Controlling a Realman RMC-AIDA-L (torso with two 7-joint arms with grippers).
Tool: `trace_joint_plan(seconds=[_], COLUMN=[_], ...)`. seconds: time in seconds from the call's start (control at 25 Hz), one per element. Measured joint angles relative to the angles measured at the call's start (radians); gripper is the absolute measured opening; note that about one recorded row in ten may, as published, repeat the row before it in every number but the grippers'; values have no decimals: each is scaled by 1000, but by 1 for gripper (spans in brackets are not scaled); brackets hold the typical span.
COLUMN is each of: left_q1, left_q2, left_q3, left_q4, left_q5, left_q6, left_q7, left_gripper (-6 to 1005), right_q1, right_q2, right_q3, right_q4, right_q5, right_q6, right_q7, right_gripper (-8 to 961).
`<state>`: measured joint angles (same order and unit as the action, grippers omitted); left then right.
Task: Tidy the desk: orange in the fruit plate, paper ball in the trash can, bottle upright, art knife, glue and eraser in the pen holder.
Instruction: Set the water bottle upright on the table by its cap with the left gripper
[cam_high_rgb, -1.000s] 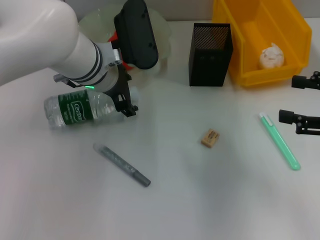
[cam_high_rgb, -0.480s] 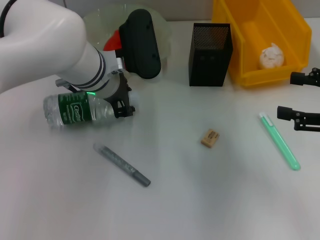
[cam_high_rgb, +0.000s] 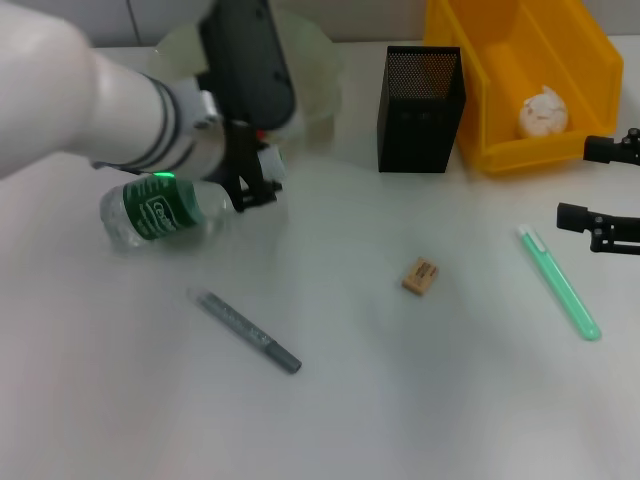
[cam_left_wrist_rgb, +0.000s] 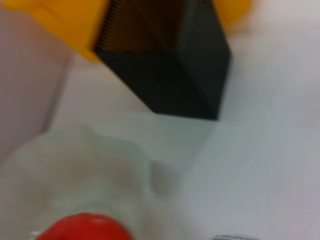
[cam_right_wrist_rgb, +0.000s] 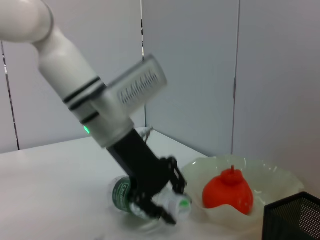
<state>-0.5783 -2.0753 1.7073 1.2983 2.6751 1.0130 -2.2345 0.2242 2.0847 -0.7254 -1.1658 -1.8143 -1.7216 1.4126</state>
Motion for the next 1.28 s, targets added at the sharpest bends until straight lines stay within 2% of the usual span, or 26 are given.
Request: trace_joint_plan(seconds=[0.04, 0.08, 0.16, 0.24, 0.28, 0.4, 0.44, 0.6, 0.76, 0.96, 1.08, 1.2, 1.28], left_q1=[0, 73, 97, 168, 226, 246, 307, 376, 399, 385, 380, 380, 379], left_q2=[0, 3, 4, 6, 6, 6, 6, 6, 6, 7, 8, 8, 6], left_q3=[0, -52, -73, -143, -212, -240, -322, -391, -432, -485, -510, -510, -511], left_q4=[0, 85, 109, 160, 181, 184, 176, 143, 70, -33, -102, -102, -144], left_q5=[0, -66, -100, -217, -336, -384, -541, -722, -838, -936, -1044, -1044, -1089], left_q6=[0, 2, 2, -1, -2, -1, 2, 3, 3, 4, 11, 11, 12], left_q7=[0, 17, 27, 70, 123, 145, 216, 316, 380, 423, 509, 509, 569], left_gripper=[449, 451, 456, 461, 464, 471, 474, 484, 493, 506, 513, 521, 526], right_q1=[0, 0, 1, 3, 8, 17, 23, 40, 48, 62, 65, 66, 67], right_q2=[0, 0, 0, 0, 0, 1, 1, 1, 1, 1, 1, 0, -1], right_q3=[-1, -7, -10, -14, -15, -16, -16, -16, -16, -16, -17, -17, -15], right_q4=[0, 5, 8, 13, 19, 29, 37, 55, 67, 94, 99, 100, 101], right_q5=[4, 19, 27, 37, 39, 39, 39, 40, 41, 50, 50, 50, 50], right_q6=[-2, -3, -5, -10, -15, -16, -16, -16, -17, -16, -16, -16, -16], right_q7=[0, 0, 0, -5, -9, -9, -9, -5, -3, -2, -2, -2, -2], right_gripper=[841, 841, 841, 841, 841, 841, 841, 840, 840, 840, 840, 840, 840])
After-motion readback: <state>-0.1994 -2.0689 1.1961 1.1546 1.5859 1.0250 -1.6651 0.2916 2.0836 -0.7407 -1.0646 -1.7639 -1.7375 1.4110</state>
